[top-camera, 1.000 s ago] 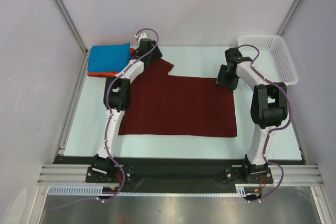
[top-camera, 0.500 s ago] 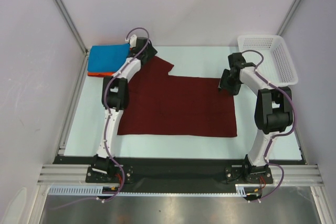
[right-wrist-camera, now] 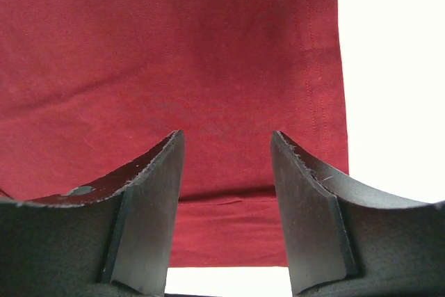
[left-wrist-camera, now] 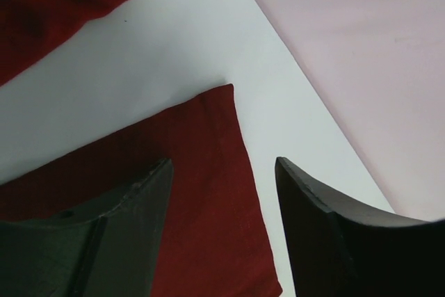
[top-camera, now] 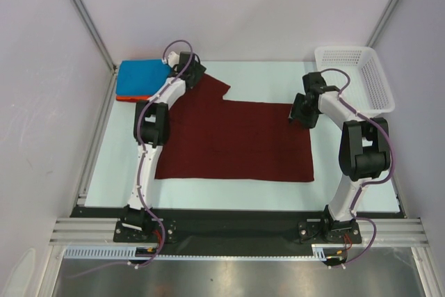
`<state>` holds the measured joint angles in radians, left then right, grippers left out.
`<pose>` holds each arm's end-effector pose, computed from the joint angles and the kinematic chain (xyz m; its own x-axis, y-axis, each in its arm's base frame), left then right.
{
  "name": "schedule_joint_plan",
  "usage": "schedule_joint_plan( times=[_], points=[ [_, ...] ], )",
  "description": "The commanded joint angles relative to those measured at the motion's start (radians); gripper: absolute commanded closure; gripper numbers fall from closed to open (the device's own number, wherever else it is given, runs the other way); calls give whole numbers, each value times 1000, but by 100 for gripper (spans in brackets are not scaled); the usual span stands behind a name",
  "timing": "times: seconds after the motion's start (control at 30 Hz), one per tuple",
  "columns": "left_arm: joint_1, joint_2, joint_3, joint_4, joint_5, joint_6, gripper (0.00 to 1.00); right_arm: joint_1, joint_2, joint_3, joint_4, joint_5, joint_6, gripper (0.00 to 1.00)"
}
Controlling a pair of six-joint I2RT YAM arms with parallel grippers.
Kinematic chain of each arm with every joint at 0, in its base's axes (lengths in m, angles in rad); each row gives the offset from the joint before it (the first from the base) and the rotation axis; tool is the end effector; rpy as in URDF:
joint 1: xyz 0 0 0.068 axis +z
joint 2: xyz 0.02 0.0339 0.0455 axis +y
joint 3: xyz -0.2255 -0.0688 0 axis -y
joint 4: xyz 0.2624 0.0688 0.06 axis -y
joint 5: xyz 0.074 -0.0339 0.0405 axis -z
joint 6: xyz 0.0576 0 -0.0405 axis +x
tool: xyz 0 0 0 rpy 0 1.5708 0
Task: Fold and stack the t-shirts
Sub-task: Fold the tshirt
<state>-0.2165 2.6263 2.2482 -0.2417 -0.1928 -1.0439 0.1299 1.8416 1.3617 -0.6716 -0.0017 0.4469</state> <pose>0.5771 -0.1156 0.1077 -0.3358 -0.7948 -0.5055 -0.4609 0.6067 -0.6476 0.3910 0.0512 0.1427 -0.8730 0.3218 -0.3665 0.2740 0.9452 0.1773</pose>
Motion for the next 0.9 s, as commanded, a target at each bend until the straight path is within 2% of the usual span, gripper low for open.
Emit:
schedule_joint_plan(
  times=[0.0, 0.1, 0.13, 0.17, 0.23, 0.33, 0.5, 0.67, 0.87],
  points=[
    [9, -106, -94, 91, -34, 13, 34, 8, -27, 14, 17, -17, 16, 42],
    [11, -152, -220, 318, -7, 54, 36, 13, -30, 17, 9, -14, 13, 42],
    [12, -143, -207, 290, -8, 54, 35, 13, -30, 17, 7, -12, 13, 42],
    [17, -121, -105, 216, -8, 50, 35, 13, -30, 17, 6, -9, 13, 42],
    [28, -71, -18, 58, 9, 28, 36, 13, -36, 13, 10, -11, 19, 42],
    [22, -117, -59, 24, -36, 39, 35, 13, -36, 17, 14, -17, 26, 42],
    [26, -68, 54, -218, -56, 16, 32, 16, -38, 33, 13, -17, 35, 42],
    [28, -49, 45, -244, -51, 10, 32, 19, -42, 39, 6, -9, 36, 42],
    [37, -45, 47, -418, -53, -42, 30, 22, -58, 30, 1, -3, 35, 42]
  ],
)
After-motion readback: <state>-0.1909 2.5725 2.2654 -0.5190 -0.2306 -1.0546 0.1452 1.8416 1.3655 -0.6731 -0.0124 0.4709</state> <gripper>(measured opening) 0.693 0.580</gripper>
